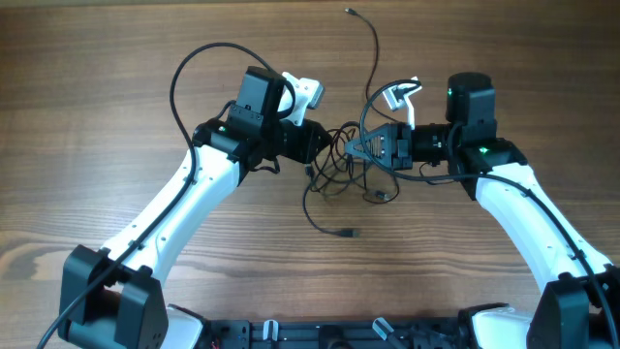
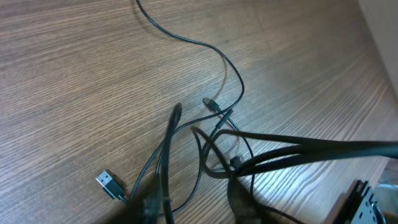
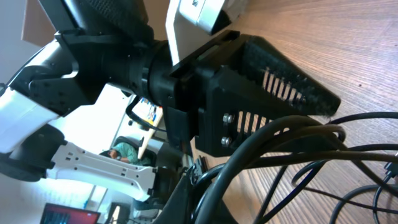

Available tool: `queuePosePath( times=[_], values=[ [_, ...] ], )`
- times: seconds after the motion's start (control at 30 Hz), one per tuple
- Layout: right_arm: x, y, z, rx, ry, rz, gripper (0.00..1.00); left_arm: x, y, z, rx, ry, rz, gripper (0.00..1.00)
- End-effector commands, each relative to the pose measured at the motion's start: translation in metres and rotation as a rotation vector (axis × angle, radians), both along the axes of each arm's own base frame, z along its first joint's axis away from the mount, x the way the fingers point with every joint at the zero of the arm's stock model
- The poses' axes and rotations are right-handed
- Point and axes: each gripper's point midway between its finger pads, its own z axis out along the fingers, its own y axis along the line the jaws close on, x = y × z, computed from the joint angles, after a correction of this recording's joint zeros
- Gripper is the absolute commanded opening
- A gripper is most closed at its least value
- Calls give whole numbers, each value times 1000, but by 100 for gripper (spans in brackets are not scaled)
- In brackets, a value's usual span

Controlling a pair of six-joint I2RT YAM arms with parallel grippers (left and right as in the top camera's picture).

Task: Untangle cables

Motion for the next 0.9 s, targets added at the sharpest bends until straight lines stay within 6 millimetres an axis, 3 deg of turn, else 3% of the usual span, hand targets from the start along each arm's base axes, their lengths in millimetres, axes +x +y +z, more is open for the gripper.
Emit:
queuePosePath(
  times=[0.0, 0.13, 0.27, 0.3, 0.37, 0.47, 0.53, 0.6, 0.7, 0.77, 0.8, 0.87],
  values=[
    [-8, 2, 8, 45, 4, 58, 4, 5, 0, 2, 9, -20, 4, 59],
    [-9, 2, 8, 49, 4, 64, 4, -3, -9, 7, -51, 4, -47, 72],
    [-11, 2, 11, 63, 4, 81, 4, -13, -18, 13, -109, 33, -98, 73],
    [-11, 2, 11, 64, 4, 81, 4, -13, -18, 12, -107, 35, -97, 70],
    [-16, 3, 21, 102, -9, 125, 4, -7, -8, 2, -42, 30, -48, 47],
    [-14, 3, 28, 115, -32, 132, 4, 2, 10, -10, 60, 17, 29, 25],
    [-4, 3, 19, 72, -12, 66, 4, 12, 22, -8, 71, 1, 71, 12],
    [15, 0, -2, -26, 50, -69, 6, 21, 35, 4, 33, -8, 124, 6],
    [33, -27, -68, -319, 245, -342, 6, 33, 59, 36, -37, -58, 215, 4],
    [34, -61, -110, -557, 332, -511, 6, 37, 74, 52, -55, -96, 253, 5],
    [27, -89, -134, -731, 379, -609, 6, 37, 85, 65, -65, -126, 278, 7],
    [27, -96, -138, -771, 381, -633, 6, 37, 87, 70, -69, -140, 284, 7]
  ],
)
